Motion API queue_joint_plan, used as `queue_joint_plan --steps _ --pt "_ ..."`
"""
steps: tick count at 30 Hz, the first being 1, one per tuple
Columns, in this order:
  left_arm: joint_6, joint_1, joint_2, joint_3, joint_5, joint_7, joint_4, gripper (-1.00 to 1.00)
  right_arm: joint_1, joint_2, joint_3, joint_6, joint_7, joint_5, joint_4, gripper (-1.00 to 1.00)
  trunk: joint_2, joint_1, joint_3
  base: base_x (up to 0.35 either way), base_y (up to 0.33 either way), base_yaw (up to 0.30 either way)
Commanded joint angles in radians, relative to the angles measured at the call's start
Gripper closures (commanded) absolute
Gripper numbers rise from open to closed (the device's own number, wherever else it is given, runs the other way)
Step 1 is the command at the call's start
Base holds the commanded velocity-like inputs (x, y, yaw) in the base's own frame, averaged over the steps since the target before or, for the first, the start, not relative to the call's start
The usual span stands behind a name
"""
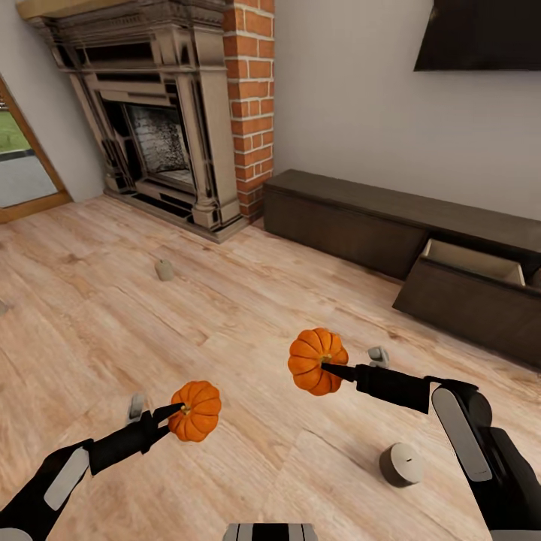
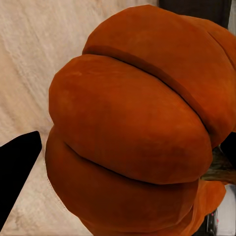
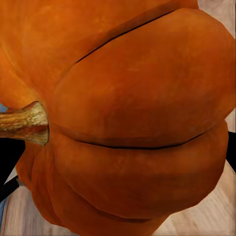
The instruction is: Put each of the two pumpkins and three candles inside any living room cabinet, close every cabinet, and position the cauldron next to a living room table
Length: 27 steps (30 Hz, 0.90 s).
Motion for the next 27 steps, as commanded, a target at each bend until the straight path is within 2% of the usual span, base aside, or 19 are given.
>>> queue_joint_plan --steps 1,16,23,27 --pt "0.005 0.0 0.0 0.001 0.002 -0.001 -0.001 1.0 -0.001 0.0 -0.001 0.008 0.004 -0.008 0.0 1.0 0.0 -0.001 0.004 0.0 0.0 -0.265" --pt "0.005 0.0 -0.001 0.001 -0.008 0.003 0.002 1.0 -0.001 0.0 -0.001 0.008 0.005 -0.008 0.0 1.0 0.003 -0.007 0.072 0.0 0.0 -0.266" --pt "0.003 0.0 -0.001 0.002 -0.002 0.002 0.001 1.0 -0.001 0.0 -0.001 0.008 0.005 -0.008 0.0 1.0 0.003 -0.007 0.077 -0.001 -0.001 -0.266" --pt "0.002 0.0 -0.001 0.002 -0.001 0.002 -0.001 1.0 -0.001 0.0 -0.001 0.008 0.004 -0.008 0.0 1.0 0.003 -0.007 0.08 -0.155 -0.145 -0.24"
